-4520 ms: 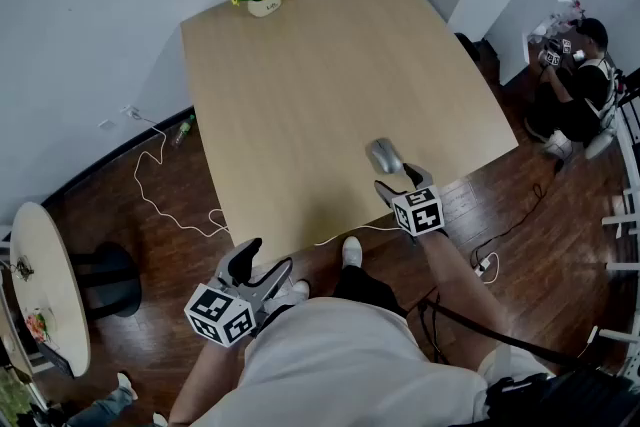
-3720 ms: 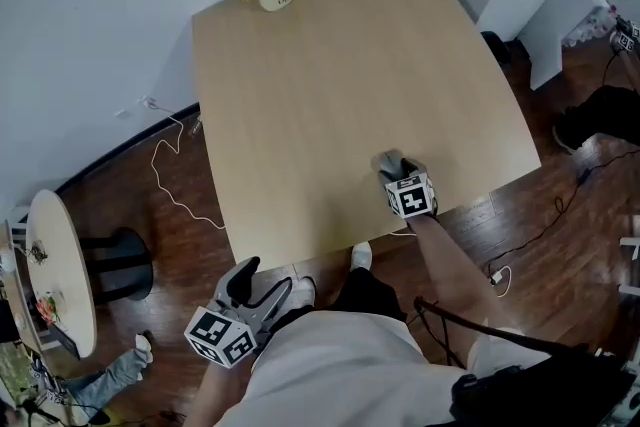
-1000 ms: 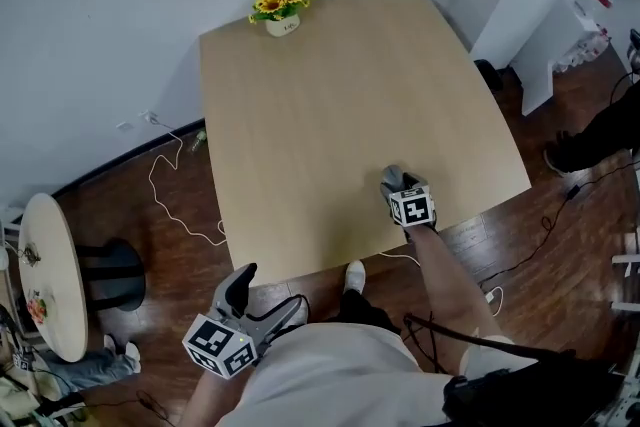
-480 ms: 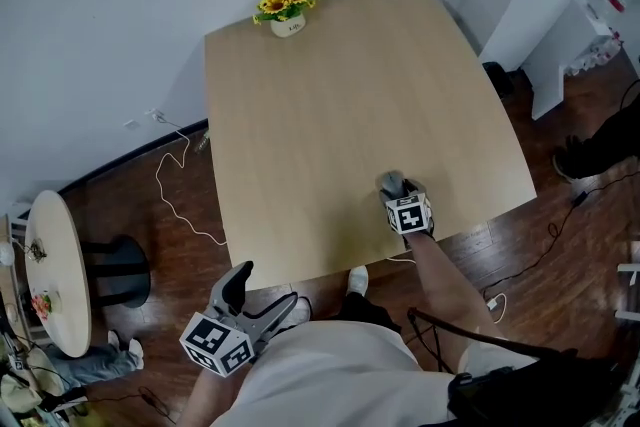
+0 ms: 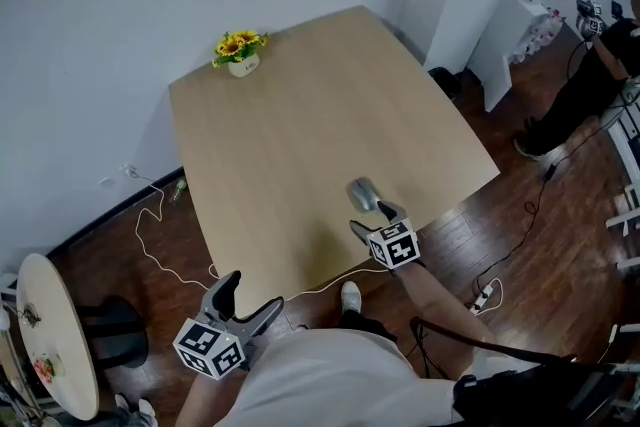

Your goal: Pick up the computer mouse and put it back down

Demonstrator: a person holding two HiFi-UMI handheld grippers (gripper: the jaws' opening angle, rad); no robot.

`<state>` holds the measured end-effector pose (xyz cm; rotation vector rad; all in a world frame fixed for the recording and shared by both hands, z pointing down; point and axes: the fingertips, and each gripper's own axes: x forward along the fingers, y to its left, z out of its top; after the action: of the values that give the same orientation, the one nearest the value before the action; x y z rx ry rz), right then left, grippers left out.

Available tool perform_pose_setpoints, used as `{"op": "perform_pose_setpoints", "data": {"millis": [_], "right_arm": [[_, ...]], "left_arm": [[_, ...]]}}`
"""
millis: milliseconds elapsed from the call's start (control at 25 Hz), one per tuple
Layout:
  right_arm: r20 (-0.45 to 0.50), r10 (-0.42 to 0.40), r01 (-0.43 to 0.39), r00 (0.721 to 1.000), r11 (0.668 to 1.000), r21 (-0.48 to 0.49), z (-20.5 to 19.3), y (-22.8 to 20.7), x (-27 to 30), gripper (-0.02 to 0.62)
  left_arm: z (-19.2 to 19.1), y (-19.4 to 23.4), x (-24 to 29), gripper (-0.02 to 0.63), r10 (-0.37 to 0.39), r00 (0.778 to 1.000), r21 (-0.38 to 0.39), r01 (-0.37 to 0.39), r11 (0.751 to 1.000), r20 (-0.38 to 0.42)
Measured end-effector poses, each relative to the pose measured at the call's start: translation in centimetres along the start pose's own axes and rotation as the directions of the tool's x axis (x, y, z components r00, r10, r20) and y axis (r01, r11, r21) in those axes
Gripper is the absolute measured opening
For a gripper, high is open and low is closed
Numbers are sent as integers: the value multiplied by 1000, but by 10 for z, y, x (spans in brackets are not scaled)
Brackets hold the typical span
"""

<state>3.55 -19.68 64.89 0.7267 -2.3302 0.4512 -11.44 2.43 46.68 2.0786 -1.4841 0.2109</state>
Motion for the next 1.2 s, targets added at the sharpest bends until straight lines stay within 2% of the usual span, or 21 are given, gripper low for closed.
{"op": "perform_pose_setpoints", "data": {"millis": [80, 200, 360, 520, 880, 1200], "right_arm": [[4, 48, -48, 999, 999, -4, 4, 34, -32, 376], [59, 82, -82, 995, 997, -14, 18, 75, -87, 401], [159, 48, -45, 986, 999, -18, 36, 116, -164, 407], [220, -7, -1, 976, 999, 39, 28, 147, -214, 407], [252, -61, 45, 966, 997, 68, 0, 213, -257, 405], [244, -84, 69, 966, 995, 69, -20, 252, -266, 402]], "left_arm": [[-2, -1, -7, 410, -30, 1000, 27, 30, 999, 5], [-10, 1, -14, 410, -80, 997, 38, 80, 996, 7], [-20, -5, -25, 410, -149, 989, 47, 149, 988, 3], [-24, -15, -41, 409, -204, 979, 77, 203, 976, 9], [-55, -27, -80, 410, -270, 963, 106, 268, 958, 4], [-80, -30, -114, 409, -298, 954, 111, 296, 949, 6]]}}
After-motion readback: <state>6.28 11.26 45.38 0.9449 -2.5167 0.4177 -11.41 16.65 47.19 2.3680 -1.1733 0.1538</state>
